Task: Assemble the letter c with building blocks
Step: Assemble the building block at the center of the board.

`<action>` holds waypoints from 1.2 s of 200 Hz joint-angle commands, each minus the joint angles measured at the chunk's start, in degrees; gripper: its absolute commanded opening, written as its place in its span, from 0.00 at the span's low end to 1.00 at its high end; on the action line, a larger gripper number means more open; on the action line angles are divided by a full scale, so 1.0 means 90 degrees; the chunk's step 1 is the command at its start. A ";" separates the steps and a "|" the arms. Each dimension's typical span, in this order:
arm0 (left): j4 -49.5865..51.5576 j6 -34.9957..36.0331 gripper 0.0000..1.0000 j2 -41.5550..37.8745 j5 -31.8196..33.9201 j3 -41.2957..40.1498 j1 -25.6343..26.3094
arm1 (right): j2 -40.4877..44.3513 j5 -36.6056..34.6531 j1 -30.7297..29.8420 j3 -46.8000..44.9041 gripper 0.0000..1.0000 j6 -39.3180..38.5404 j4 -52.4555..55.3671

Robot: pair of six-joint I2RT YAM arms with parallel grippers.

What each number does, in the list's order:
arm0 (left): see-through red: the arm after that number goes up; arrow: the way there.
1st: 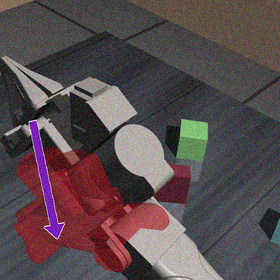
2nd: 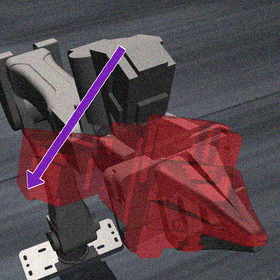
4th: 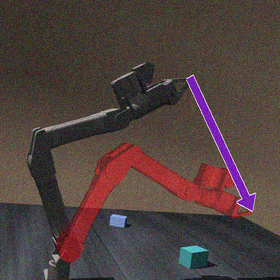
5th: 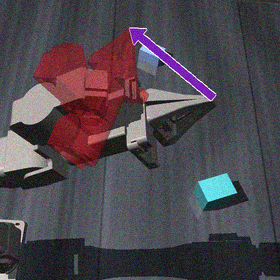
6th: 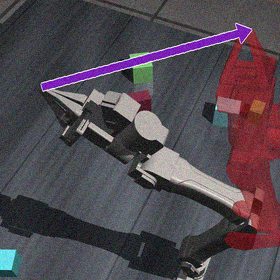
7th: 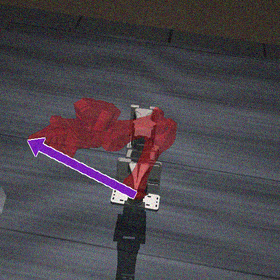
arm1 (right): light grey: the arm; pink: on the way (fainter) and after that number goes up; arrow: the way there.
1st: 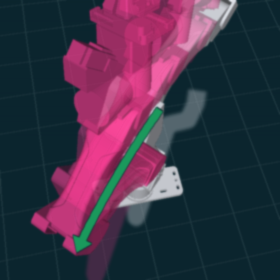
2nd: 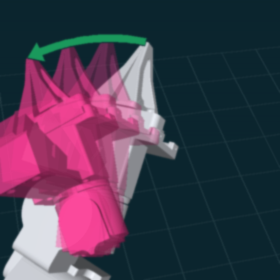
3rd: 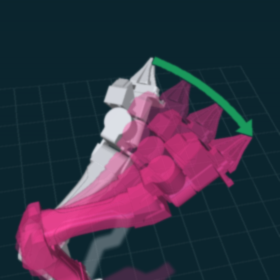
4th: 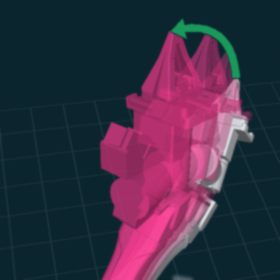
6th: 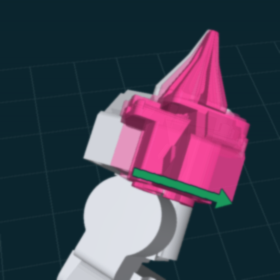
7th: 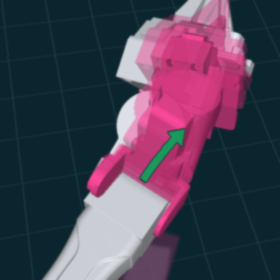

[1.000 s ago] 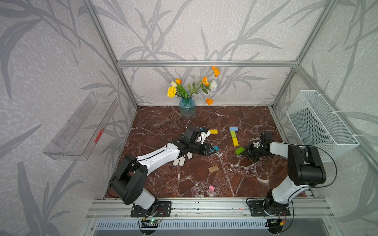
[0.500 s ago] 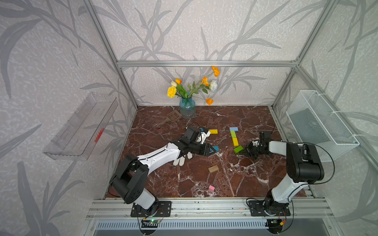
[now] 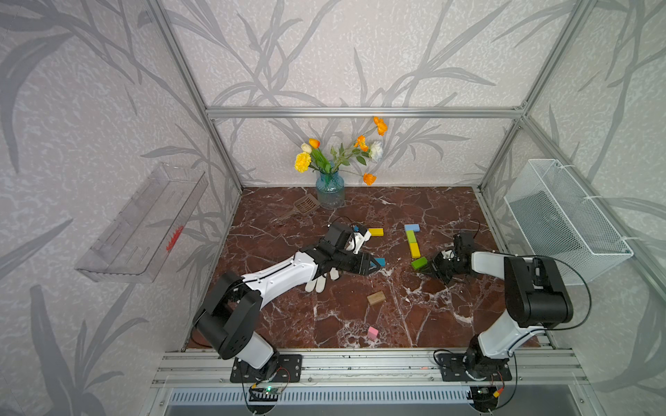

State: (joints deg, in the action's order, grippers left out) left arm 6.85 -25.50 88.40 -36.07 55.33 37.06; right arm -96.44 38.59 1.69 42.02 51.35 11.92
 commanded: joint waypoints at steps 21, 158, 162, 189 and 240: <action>-0.0071 0.0067 0.52 -0.0068 -0.0012 -0.0054 0.0003 | -0.0035 -0.0254 -0.0133 0.0055 0.00 0.0164 0.0056; -0.0097 0.0070 0.52 0.0051 -0.0034 -0.0020 -0.0001 | -0.0454 -0.0352 -0.0266 0.0492 0.00 0.0244 0.0026; -0.0090 0.0078 0.53 0.0059 -0.0042 -0.0015 0.0003 | -0.0444 -0.0361 -0.0266 0.0506 0.00 0.0242 0.0029; -0.0105 0.0073 0.52 0.0088 -0.0044 -0.0005 -0.0004 | -0.0340 -0.0381 -0.0300 0.0488 0.00 0.0251 0.0095; -0.0155 0.0044 0.53 0.0109 -0.0060 0.0005 -0.0002 | 0.0532 -0.0625 -0.0600 0.0374 0.00 0.0028 0.0655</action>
State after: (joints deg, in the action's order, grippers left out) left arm 6.79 -25.52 88.88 -36.10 55.33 37.06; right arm -96.53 35.42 -2.26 45.65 53.23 13.26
